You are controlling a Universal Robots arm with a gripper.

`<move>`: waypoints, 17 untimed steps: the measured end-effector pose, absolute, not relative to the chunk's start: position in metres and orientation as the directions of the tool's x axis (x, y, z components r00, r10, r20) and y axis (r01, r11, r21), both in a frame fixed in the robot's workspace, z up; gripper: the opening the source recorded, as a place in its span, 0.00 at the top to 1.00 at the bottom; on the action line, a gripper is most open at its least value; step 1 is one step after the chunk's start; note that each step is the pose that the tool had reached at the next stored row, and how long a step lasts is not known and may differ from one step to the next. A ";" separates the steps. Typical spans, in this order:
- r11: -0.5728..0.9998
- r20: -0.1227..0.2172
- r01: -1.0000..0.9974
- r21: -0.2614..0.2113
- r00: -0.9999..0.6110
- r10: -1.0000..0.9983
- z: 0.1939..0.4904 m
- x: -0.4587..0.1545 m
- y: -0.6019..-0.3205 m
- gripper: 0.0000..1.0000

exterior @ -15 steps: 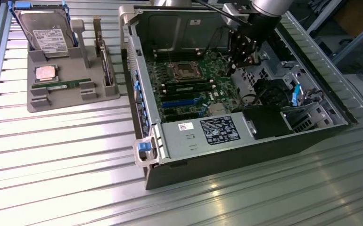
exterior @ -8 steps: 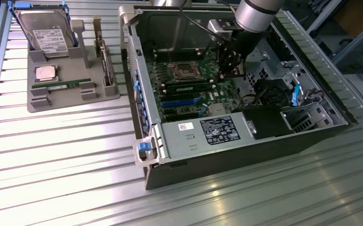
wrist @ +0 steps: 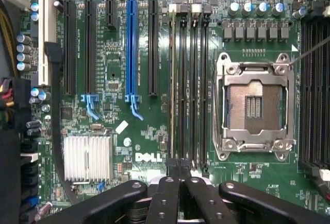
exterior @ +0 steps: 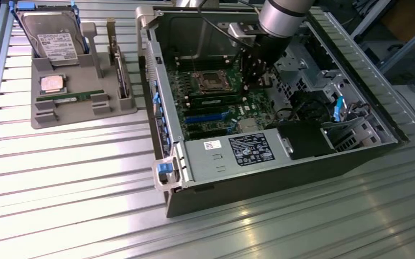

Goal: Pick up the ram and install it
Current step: 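Press down the ram until it locks into place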

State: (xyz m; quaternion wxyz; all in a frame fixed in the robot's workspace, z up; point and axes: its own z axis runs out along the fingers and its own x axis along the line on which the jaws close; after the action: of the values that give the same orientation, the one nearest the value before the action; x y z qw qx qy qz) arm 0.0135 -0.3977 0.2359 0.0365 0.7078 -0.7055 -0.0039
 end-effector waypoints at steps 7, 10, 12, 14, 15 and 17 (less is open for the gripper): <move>-0.002 0.046 -0.998 0.057 0.005 -0.999 0.230 0.013 -0.398 0.89; -0.002 0.045 -0.999 0.054 0.004 -0.999 0.241 0.011 -0.398 0.89; -0.002 0.045 -0.999 0.051 0.004 -0.999 0.241 -0.002 -0.398 0.89; -0.002 0.046 -0.999 0.048 0.004 -0.999 0.241 -0.017 -0.398 0.89; -0.002 0.046 -0.999 0.046 0.004 -0.999 0.241 -0.023 -0.398 0.89; -0.002 0.046 -0.999 0.043 0.004 -0.999 0.241 -0.041 -0.398 0.89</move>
State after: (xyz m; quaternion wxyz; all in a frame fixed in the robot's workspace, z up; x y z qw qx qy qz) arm -0.0411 -0.3980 0.2407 0.0313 0.7079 -0.7057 0.0009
